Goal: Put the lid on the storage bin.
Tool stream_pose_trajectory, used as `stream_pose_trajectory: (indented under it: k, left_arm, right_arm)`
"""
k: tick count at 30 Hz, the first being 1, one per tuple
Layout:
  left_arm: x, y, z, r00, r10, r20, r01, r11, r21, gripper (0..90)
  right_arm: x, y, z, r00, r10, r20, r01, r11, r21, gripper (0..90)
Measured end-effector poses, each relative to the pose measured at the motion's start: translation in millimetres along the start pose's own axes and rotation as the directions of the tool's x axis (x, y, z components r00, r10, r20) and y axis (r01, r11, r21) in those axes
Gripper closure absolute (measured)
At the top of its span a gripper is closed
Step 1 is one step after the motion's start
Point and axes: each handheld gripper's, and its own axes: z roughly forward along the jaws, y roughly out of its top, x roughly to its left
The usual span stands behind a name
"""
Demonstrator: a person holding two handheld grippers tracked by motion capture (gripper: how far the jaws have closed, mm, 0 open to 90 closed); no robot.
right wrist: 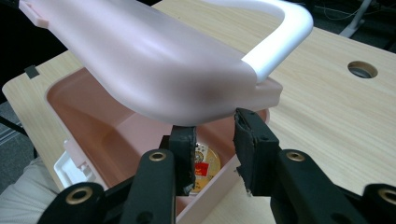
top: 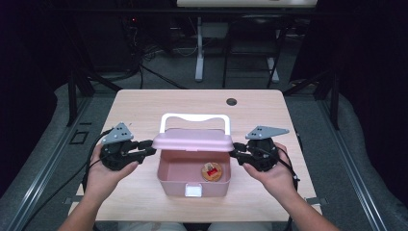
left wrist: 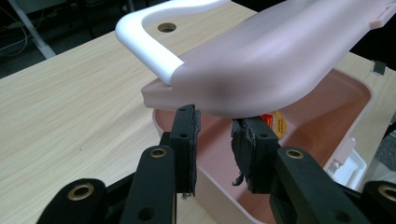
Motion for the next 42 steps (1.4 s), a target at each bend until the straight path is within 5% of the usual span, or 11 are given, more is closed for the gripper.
stream_pose_trajectory:
  k: [18, 42]
  left_arm:
    - [-13.8, -16.6, -9.1, 0.9996, 0.02, 0.022, -0.02, 0.9997, 0.012, 69.4]
    - [-22.6, -46.2, -5.3, 0.9994, 0.005, 0.035, -0.006, 0.9993, 0.038, 71.0]
  right_arm:
    - [7.2, -23.8, -2.9, 0.9994, 0.018, -0.03, -0.018, 1.0, 0.011, 70.5]
    - [-6.6, -39.1, -8.0, 0.9971, 0.076, -0.011, -0.076, 0.997, 0.016, 71.7]
